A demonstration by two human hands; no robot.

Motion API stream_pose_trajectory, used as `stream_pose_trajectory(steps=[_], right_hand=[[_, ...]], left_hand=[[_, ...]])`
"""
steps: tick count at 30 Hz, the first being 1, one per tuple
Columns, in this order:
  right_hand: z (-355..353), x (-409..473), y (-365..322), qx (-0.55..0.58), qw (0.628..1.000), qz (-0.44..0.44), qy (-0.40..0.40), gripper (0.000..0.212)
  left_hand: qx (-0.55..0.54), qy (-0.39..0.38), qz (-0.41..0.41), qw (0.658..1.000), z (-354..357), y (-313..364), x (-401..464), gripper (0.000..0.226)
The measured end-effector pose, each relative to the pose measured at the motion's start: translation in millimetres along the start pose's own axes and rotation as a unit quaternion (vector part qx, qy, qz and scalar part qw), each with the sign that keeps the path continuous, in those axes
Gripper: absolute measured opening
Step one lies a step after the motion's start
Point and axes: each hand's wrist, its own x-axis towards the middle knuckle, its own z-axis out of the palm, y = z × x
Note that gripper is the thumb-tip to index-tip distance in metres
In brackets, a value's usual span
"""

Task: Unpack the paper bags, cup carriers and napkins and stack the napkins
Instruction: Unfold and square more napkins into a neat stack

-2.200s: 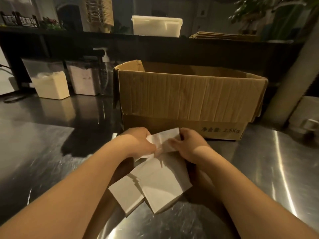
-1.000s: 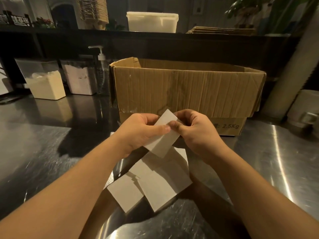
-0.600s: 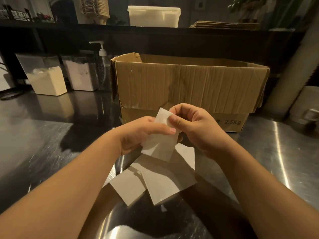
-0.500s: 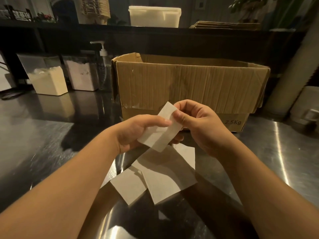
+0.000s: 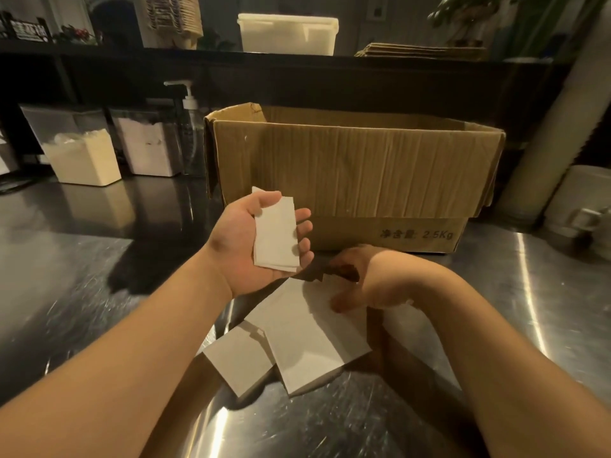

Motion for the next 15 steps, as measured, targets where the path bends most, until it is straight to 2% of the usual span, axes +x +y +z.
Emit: stream_pose_trajectory(steps=[6,9,13,15], right_hand=[[0,6,1,0.004,1.000,0.018,-0.020,0.042],[-1,6,3,0.027,0.999,0.021,-0.006,0.032],[-1,-2,-1,0.006,1.000,0.001,-0.015,0.048],[0,-3,-2,0.016,1.000,0.008,-0.019,0.046]], left_hand=[[-0.004,-0.006,-0.015,1.000,-1,-4,5,0.051],[-0.002,-0.006,-0.020,1.000,-2,-4,6,0.050],[0.009,-0.002,-0.027,1.000,-3,-4,7,0.047],[0.018,-0.002,-0.028,0.999,-3,-5,7,0.049]])
